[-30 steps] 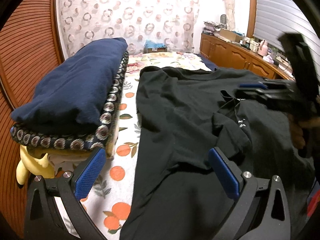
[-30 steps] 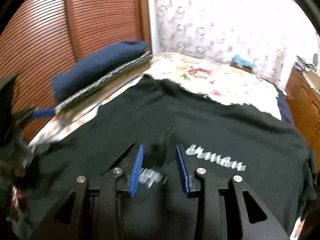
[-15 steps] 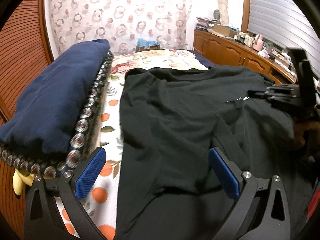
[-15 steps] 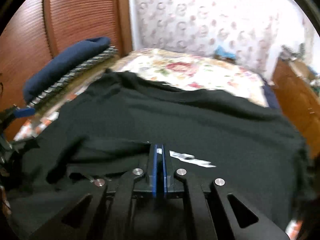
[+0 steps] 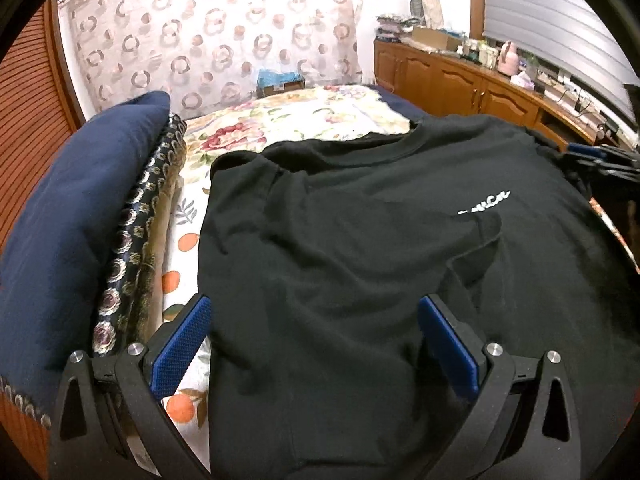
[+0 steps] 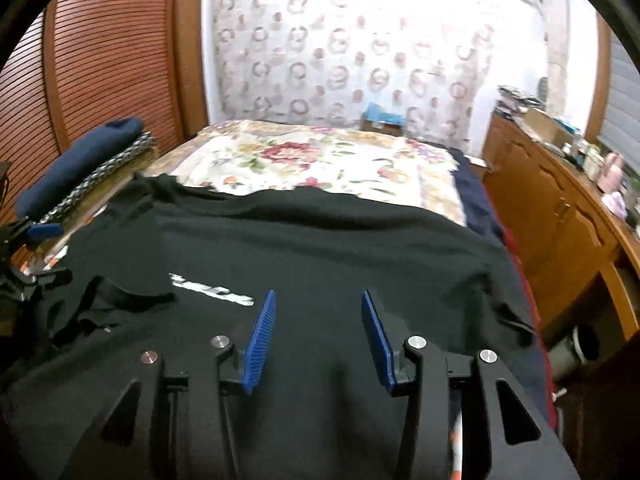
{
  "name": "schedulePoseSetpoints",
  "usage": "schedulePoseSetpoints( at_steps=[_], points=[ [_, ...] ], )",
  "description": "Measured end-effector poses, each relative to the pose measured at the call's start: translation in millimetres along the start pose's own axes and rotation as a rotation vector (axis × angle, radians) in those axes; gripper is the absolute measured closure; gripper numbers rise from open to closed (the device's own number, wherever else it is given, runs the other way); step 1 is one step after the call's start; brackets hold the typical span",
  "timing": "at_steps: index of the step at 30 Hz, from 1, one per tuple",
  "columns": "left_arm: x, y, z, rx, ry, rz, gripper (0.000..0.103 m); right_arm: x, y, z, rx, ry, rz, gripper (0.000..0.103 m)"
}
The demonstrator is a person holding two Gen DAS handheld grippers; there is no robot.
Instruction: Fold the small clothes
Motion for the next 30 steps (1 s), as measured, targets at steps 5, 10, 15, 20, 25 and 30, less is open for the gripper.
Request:
schedulePoseSetpoints(
  at_steps=[5, 10, 15, 20, 25, 30],
  points=[
    [9.9, -7.7, -19.7, 0.094, -0.015, 0.066, 0.000, 19.6, 13.1, -26.0, 0.048, -0.070, 0.001, 0.057],
    [18.4, 10.1, -57.6, 0.187, -0.073, 0.069, 0.000, 33.8, 17.4, -46.4, 0.084, -0.137, 0.016, 0.057],
    [16.3, 19.1, -67.2, 0.149, -0.111, 0.050, 0.000, 40.5, 26.1, -53.5, 0.107, -0.168, 0.032, 0.057],
    [5.8, 24.2, -57.7, 0.128, -0.086, 0.010, 0.000, 29.9, 24.2, -57.5, 0.111, -0.202, 0.050, 0.057],
    [1.2, 16.1, -53.5, 0.125, -0.058, 0.012, 0.000, 23.3, 12.9, -63.7, 0.117, -0.259, 0.082, 0.057],
    [3.3, 1.9, -51.3, 0.114, -0.042, 0.038, 0.000, 17.1, 8.5, -57.6, 0.077, -0.310, 0.090, 0.057]
  ],
)
Point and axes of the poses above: each gripper's, at about its wrist camera, not at the fingertips, and y roughly against the way its jaws point, z to its left, x to its underside, the point moved 10 cm from there along -y, roughly the way its jaws point, and after that the axes turned 7 degrees about z, right-handed, at the moved point
